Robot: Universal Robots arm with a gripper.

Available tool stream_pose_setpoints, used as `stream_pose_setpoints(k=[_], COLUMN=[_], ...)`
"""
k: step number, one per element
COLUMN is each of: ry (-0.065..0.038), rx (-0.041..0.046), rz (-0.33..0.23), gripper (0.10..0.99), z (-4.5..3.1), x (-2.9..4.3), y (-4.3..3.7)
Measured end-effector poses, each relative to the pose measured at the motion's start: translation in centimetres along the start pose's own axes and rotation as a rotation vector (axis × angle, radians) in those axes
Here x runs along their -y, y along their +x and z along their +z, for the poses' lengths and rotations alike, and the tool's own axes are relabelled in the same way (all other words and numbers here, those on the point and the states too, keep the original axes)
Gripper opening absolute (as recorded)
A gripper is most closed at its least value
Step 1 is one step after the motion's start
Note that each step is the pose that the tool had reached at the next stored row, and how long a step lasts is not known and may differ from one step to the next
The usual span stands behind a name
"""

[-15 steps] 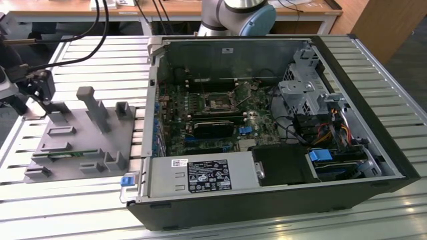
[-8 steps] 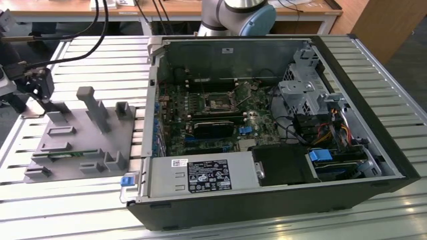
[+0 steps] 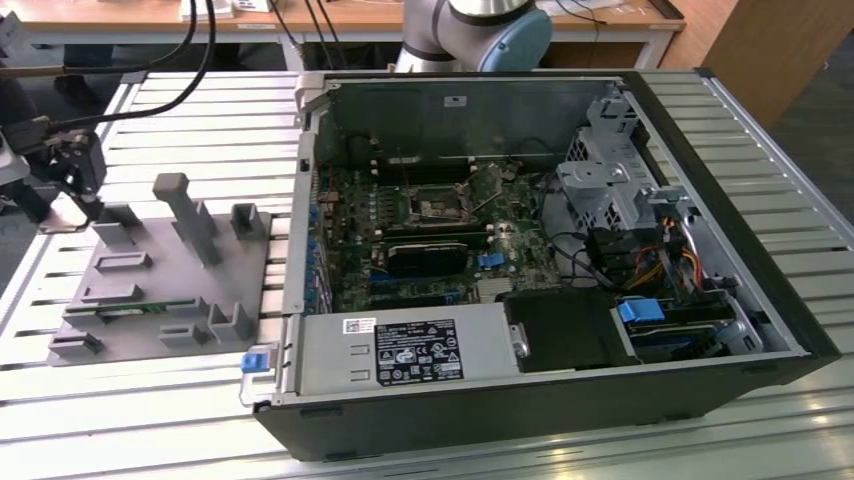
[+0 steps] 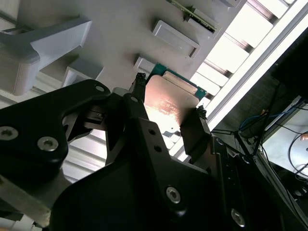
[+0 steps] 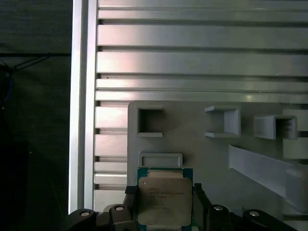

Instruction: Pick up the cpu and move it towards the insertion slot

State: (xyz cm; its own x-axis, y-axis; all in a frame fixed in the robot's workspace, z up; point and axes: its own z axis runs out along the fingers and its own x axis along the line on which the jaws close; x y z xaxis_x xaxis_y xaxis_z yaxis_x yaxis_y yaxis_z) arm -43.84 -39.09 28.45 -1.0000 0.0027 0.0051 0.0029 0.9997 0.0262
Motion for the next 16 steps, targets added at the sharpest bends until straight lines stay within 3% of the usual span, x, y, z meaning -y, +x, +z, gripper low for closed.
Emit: stream_pose_setpoints(k=[16], ry=[0.0], rx=[0.0001], rz=[0.0], gripper=[0.541], z=[-0.87], x=[-0.16], y=[0.01])
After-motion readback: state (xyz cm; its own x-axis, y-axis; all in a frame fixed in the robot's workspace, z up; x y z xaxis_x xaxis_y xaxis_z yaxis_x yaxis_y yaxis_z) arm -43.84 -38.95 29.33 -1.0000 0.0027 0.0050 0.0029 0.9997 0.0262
